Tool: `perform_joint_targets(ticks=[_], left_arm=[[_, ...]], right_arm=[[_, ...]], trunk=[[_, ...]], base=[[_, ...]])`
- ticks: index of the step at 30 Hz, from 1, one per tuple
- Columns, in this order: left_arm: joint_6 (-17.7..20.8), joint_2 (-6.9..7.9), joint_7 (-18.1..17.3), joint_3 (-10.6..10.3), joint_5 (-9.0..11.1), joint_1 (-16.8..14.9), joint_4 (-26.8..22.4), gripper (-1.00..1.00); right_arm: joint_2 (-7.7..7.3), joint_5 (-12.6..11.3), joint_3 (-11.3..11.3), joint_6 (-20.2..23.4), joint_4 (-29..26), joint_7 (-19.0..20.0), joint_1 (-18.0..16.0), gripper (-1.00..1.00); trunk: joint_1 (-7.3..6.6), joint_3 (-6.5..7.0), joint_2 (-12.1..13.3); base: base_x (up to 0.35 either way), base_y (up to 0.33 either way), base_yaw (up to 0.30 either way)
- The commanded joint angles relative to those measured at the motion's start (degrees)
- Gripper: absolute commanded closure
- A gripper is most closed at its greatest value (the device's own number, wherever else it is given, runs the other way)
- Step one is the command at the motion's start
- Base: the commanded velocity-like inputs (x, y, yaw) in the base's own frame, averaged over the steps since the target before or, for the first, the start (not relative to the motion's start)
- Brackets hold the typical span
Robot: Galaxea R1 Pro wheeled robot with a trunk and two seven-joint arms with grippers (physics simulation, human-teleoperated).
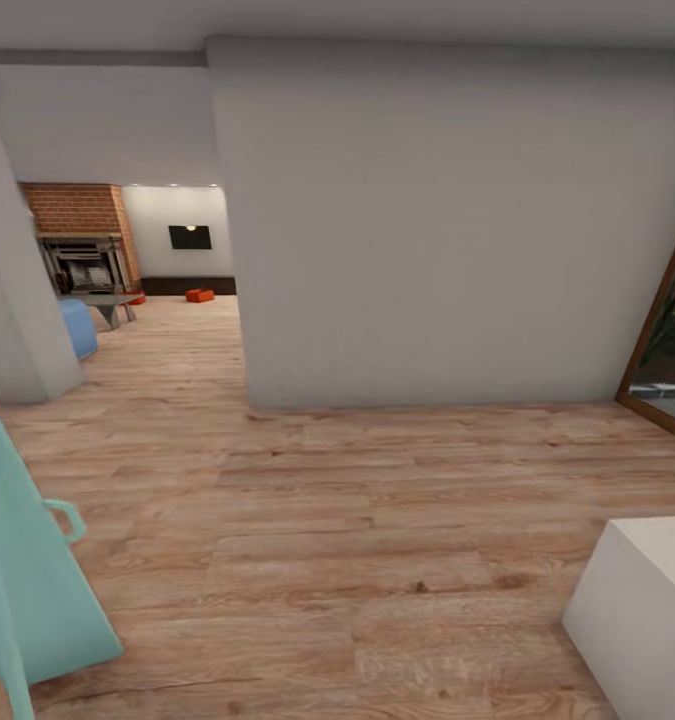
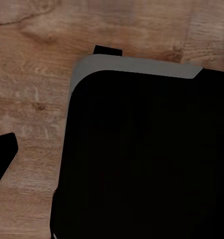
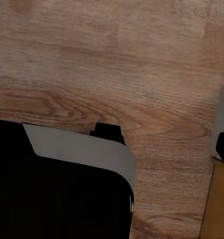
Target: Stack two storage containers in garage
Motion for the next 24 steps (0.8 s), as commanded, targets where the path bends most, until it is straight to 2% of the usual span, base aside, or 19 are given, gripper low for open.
perform_joint_targets(ticks=[1,12,20,24], left_arm=[[-0.1,0.0,0.0,0.1,0.3,0.0,-0.1,-1.0],[-0.1,0.02,0.1,0.2,0.4,0.0,-0.1,-1.0],[-0.1,0.01,0.2,0.2,0.4,0.0,-0.1,-1.0],[-0.1,0.01,0.2,0.2,1.4,0.0,-0.1,-1.0]], right_arm=[[0.03,0.6,0.3,-0.2,0.2,-0.5,-0.1,-1.0],[0.17,0.1,0.2,-0.1,0.2,-0.5,-0.1,-1.0],[-0.33,0.5,0.5,0.1,0.2,-0.4,-0.1,-1.0],[-0.86,0.4,0.4,0.3,0.2,-0.6,-0.1,-1.0]], trunk=[[0.03,-0.05,0.0],[0.03,-0.05,0.0],[0.03,-0.05,0.0],[0.03,-0.05,0.0]], base=[[0.322,0.0,0.0],[0.322,0.0,0.0],[0.322,0.0,0.0],[0.322,0.0,0.0]])
